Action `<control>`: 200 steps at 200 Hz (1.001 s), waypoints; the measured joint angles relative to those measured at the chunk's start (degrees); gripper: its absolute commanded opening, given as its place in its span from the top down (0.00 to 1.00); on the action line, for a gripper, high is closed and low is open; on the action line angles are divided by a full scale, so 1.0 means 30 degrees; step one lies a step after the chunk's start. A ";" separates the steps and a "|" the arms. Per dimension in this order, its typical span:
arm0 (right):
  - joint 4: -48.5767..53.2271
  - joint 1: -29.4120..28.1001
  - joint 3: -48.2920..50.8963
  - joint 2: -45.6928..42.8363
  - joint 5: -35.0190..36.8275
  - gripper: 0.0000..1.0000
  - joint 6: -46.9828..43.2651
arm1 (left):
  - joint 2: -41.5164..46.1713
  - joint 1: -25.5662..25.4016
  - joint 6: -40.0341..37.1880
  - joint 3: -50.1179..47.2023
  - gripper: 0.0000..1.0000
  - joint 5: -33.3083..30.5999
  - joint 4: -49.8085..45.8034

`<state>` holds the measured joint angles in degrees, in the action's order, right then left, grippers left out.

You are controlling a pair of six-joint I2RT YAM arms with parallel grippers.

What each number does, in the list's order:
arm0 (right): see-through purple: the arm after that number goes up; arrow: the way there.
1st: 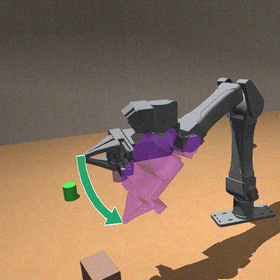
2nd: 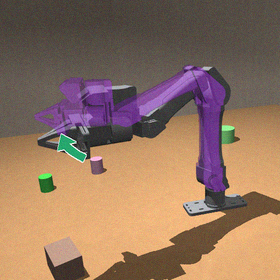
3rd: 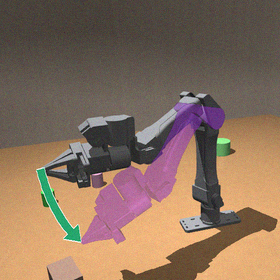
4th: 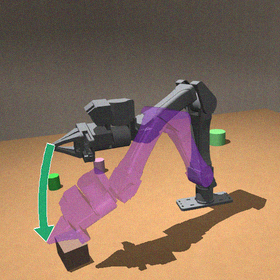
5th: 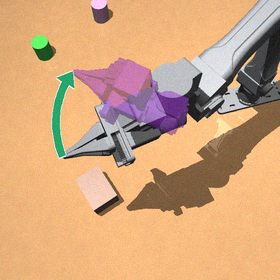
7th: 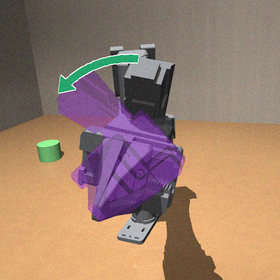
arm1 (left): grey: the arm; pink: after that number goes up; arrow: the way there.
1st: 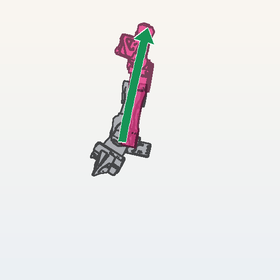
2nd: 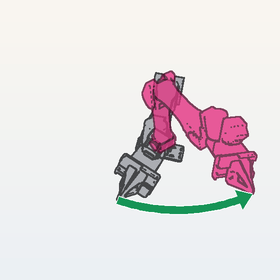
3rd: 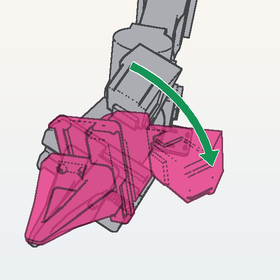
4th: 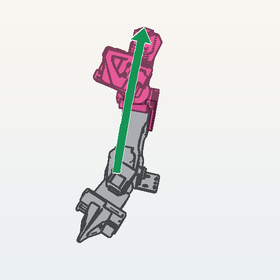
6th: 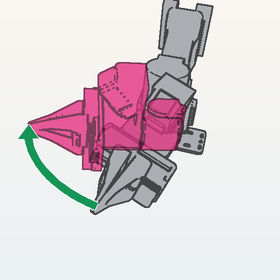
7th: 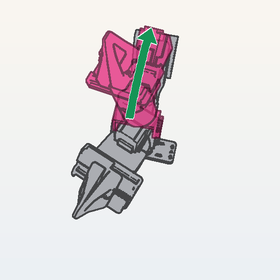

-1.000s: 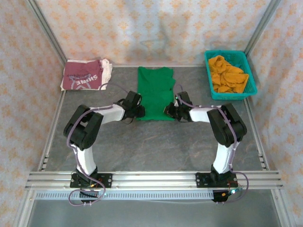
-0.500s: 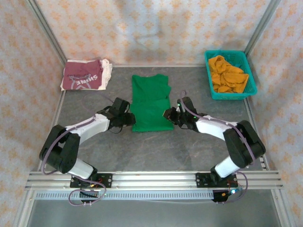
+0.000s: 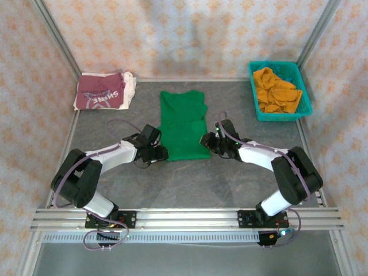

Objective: Fold and stack the t-shirts

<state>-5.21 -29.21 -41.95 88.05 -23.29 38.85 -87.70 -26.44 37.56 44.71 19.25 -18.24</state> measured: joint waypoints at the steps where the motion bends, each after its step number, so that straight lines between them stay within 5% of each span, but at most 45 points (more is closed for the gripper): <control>1: 0.0000 0.0000 0.0015 0.0000 0.0000 0.69 0.0000 | -0.0007 0.0000 0.0000 0.0007 0.56 0.0000 0.0000; 82: -0.0306 0.0000 0.0306 0.0066 0.0138 0.69 -0.0044 | -0.0189 -0.0568 0.0474 0.0532 0.55 0.0022 0.0131; 135: -0.0495 0.0066 0.1413 -0.0831 0.0284 0.61 0.0029 | -0.0539 -0.0568 0.0707 0.0204 0.89 -0.0401 0.0452; 171: -0.0321 0.1137 0.2659 -0.2754 -0.0736 0.53 0.0219 | -0.0525 -0.0568 0.0517 0.0189 1.00 -0.1064 0.0401; 200: 0.0678 0.1676 0.2812 -0.2885 -0.1931 0.50 0.0022 | -0.0525 -0.0561 0.0474 0.0066 1.00 -0.1151 0.0444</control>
<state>-3.18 -24.18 -33.52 79.40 -29.08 38.92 -89.27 -28.12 38.98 44.91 15.79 -16.91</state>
